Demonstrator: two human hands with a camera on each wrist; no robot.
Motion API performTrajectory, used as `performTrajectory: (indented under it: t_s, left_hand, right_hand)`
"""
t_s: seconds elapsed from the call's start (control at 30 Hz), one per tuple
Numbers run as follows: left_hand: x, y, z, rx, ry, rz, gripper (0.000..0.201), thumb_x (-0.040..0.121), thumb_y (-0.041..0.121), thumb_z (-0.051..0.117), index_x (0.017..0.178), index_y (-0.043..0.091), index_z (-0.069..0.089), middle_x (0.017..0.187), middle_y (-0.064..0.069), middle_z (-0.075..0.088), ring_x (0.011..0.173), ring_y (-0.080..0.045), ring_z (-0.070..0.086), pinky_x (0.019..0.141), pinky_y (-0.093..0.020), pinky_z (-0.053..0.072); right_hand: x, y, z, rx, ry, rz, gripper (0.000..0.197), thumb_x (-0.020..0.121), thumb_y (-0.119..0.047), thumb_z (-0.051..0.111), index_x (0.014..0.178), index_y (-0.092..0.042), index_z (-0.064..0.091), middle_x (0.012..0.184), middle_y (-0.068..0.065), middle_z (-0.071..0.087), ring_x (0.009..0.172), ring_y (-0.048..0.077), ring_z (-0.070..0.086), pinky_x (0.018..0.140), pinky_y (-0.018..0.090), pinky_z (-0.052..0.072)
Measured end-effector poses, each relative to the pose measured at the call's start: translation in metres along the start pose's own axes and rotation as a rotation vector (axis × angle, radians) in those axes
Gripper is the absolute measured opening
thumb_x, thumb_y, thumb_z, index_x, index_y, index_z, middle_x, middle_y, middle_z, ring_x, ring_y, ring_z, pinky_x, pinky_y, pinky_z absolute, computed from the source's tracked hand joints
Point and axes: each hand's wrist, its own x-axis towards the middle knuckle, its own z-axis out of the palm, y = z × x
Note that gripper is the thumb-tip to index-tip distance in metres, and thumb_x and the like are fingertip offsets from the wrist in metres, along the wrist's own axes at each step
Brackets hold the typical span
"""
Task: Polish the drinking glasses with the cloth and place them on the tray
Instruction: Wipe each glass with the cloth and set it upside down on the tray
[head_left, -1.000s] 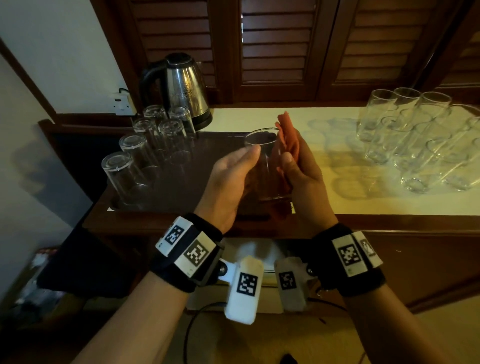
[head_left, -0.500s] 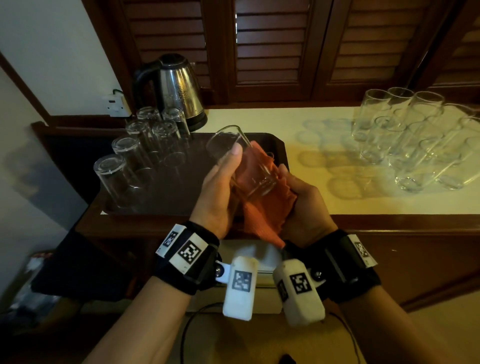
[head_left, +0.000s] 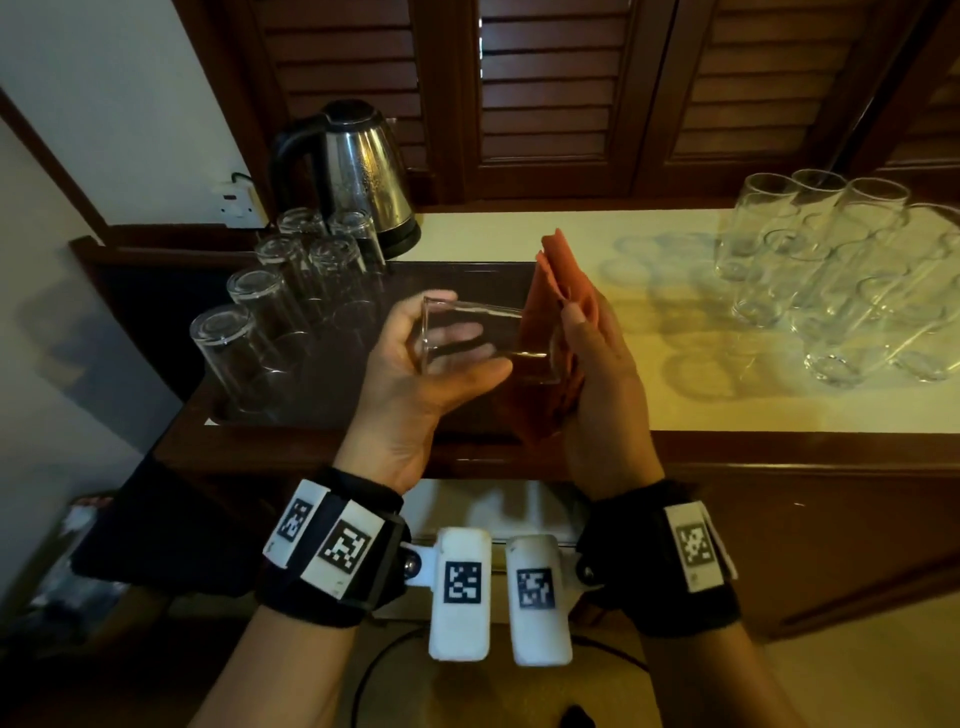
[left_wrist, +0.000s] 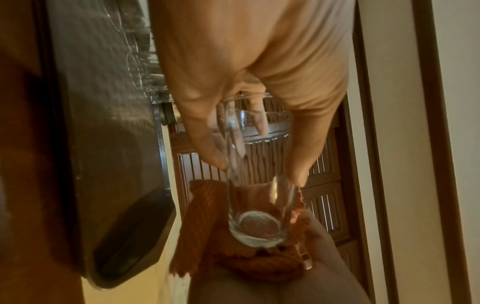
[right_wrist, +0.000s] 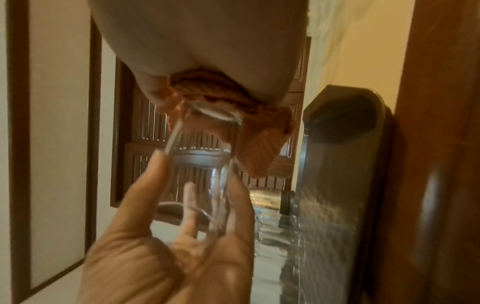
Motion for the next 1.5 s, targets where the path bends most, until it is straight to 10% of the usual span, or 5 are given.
performTrajectory:
  t_s: [0.2, 0.33, 0.5, 0.93, 1.5]
  left_hand:
    - [-0.006, -0.003, 0.001, 0.116, -0.017, 0.098, 0.077, 0.052, 0.002, 0.092, 0.115, 0.025, 0.056, 0.113, -0.01, 0.066, 0.101, -0.021, 0.071, 0.079, -0.026, 0.057]
    - [-0.007, -0.005, 0.004, -0.021, 0.092, 0.064, 0.074, 0.048, 0.008, 0.087, 0.115, 0.02, 0.059, 0.104, -0.009, 0.07, 0.09, -0.022, 0.073, 0.072, -0.024, 0.058]
    - [-0.007, 0.001, 0.002, 0.074, 0.024, 0.098, 0.08, 0.043, 0.014, 0.093, 0.115, 0.025, 0.06, 0.108, -0.009, 0.07, 0.096, -0.023, 0.073, 0.075, -0.025, 0.058]
    - [-0.005, 0.0, 0.006, 0.157, 0.039, 0.114, 0.076, 0.054, 0.011, 0.084, 0.123, 0.018, 0.054, 0.112, -0.011, 0.067, 0.095, -0.02, 0.073, 0.074, -0.023, 0.058]
    - [0.006, -0.006, -0.003, 0.271, 0.053, 0.241, 0.082, 0.06, 0.002, 0.089, 0.132, 0.015, 0.051, 0.103, -0.004, 0.07, 0.088, -0.012, 0.073, 0.076, -0.023, 0.058]
  right_hand:
    - [-0.003, -0.001, 0.005, -0.217, 0.13, -0.012, 0.018, 0.108, -0.018, 0.041, 0.115, -0.016, 0.057, 0.082, -0.016, 0.069, 0.083, 0.004, 0.067, 0.081, 0.026, 0.055]
    - [-0.006, -0.007, 0.013, -0.308, 0.054, -0.115, 0.037, 0.108, -0.012, 0.037, 0.141, -0.005, 0.052, 0.136, 0.014, 0.063, 0.125, 0.027, 0.061, 0.105, 0.042, 0.051]
    - [-0.009, 0.0, 0.006, -0.289, 0.113, -0.075, 0.024, 0.109, -0.019, 0.034, 0.113, -0.011, 0.056, 0.09, -0.013, 0.073, 0.086, 0.003, 0.069, 0.075, 0.02, 0.056]
    - [0.0, 0.005, 0.006, -0.275, 0.191, 0.026, 0.042, 0.108, -0.027, 0.041, 0.147, -0.013, 0.05, 0.128, 0.031, 0.061, 0.106, 0.035, 0.059, 0.096, 0.046, 0.046]
    - [0.001, 0.015, -0.005, -0.246, 0.17, 0.132, 0.038, 0.104, -0.019, 0.043, 0.137, -0.014, 0.061, 0.124, 0.014, 0.07, 0.116, 0.034, 0.066, 0.101, 0.052, 0.052]
